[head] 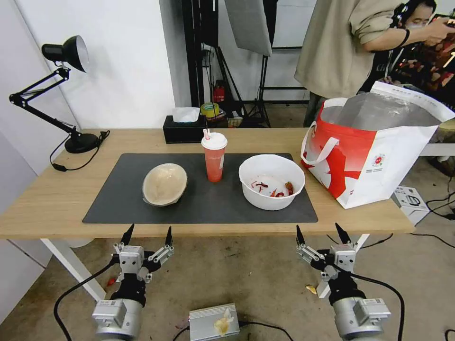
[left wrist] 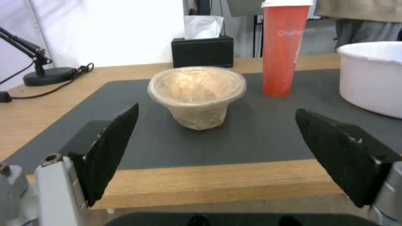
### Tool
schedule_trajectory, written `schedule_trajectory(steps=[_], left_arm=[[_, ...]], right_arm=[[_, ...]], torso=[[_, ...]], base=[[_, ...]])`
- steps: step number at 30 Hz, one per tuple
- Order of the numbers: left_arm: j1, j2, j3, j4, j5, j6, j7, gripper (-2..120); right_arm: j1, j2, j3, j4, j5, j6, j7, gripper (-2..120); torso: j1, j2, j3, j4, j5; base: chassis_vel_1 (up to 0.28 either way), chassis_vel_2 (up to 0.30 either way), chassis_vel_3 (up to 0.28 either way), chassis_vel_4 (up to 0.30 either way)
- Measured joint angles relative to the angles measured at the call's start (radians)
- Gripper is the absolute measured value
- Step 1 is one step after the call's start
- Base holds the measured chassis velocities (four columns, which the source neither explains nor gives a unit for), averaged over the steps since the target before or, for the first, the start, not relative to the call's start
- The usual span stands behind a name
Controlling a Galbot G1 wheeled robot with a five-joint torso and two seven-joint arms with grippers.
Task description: Pick up the trash from the table and place it into the takeout bag.
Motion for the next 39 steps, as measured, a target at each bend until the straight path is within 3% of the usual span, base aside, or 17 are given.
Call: schedule_trajectory(steps=[19,22,26,27,31,34,35,39], left_arm=[[-0.001,0.006,-0.010,0.004,-0.013,-0.002,0.003,100],[-0.006,0.037,-0.055,0.023,-0.069,-0.017,0.012,100],[-0.021,0.115,-0.166,0.073,-0.216,-0.059,0.043,100],[-0.021,0.115,-0.166,0.073,-0.216,-0.059,0.043,100],[-0.031,0.176,-0.251,0.107,-0.324,-0.091,0.064,100],[-0.034,0.194,-0.269,0.108,-0.378,-0.111,0.079,100],[-0.035,0.203,-0.277,0.106,-0.401,-0.122,0.088,100],[-0.036,0.211,-0.286,0.100,-0.430,-0.140,0.108,100]], right_arm=[[0.000,-0.003,0.001,0.000,0.002,0.000,0.000,100],[0.013,-0.040,0.019,-0.008,0.032,-0.020,0.002,100],[0.067,-0.182,0.092,-0.037,0.147,-0.108,0.016,100],[0.067,-0.182,0.092,-0.037,0.147,-0.108,0.016,100],[0.121,-0.326,0.166,-0.066,0.266,-0.198,0.032,100],[0.139,-0.379,0.193,-0.073,0.309,-0.220,0.034,100],[0.139,-0.388,0.197,-0.071,0.318,-0.220,0.032,100],[0.138,-0.402,0.204,-0.058,0.325,-0.220,0.028,100]], torso=[[0.000,0.000,0.000,0.0000,-0.0001],[0.000,0.000,0.000,-0.0001,0.0000],[0.000,0.000,0.000,0.0000,0.0001],[0.000,0.000,0.000,0.0000,0.0001],[0.000,0.000,0.000,0.0001,0.0004],[0.000,0.000,0.000,0.0005,-0.0005],[0.000,0.000,0.000,-0.0001,0.0008],[0.000,0.000,0.000,0.0000,-0.0004]], base=[[0.000,0.000,0.000,0.000],[0.000,0.000,0.000,0.000],[0.000,0.000,0.000,0.000],[0.000,0.000,0.000,0.000],[0.000,0.000,0.000,0.000],[0.000,0.000,0.000,0.000],[0.000,0.000,0.000,0.000],[0.000,0.000,0.000,0.000]])
